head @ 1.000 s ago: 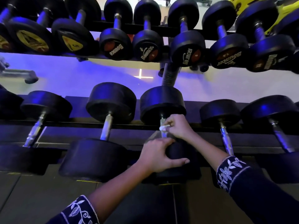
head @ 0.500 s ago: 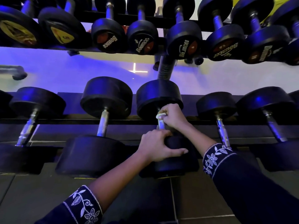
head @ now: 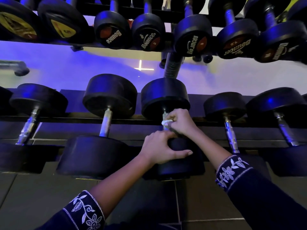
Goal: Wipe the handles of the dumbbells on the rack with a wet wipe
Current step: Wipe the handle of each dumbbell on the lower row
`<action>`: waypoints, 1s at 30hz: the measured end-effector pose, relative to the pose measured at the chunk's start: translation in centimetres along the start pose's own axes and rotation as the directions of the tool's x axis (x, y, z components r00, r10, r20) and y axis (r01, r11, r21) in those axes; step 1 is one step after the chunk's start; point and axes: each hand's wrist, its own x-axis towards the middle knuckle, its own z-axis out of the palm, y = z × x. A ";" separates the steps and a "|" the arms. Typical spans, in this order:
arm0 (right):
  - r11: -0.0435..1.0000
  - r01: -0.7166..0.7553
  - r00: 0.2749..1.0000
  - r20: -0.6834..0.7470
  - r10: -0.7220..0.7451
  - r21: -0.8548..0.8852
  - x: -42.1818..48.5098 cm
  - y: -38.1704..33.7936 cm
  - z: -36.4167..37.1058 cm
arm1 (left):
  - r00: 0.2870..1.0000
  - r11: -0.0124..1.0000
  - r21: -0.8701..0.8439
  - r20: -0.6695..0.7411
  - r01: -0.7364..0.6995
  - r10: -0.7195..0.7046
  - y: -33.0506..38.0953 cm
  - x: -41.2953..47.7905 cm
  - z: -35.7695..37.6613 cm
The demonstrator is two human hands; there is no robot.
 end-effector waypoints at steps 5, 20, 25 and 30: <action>1.000 -0.006 1.000 0.016 0.006 0.023 -0.4 0.0 -0.3 | 1.000 1.000 -0.008 0.012 0.000 0.000 0.0 0.1 0.0; 0.996 -0.062 0.996 -0.073 0.058 -0.060 1.0 -0.1 0.1 | 0.999 0.999 0.014 0.018 0.047 -0.047 0.1 0.2 0.0; 0.996 -0.064 0.997 0.030 0.067 -0.068 0.1 0.0 0.2 | 0.999 0.999 0.009 0.017 0.042 -0.042 0.1 0.2 0.1; 0.997 -0.072 0.989 0.123 0.076 -0.038 -0.2 0.1 -0.1 | 0.999 0.999 -0.010 0.024 0.041 -0.041 -0.1 0.2 0.1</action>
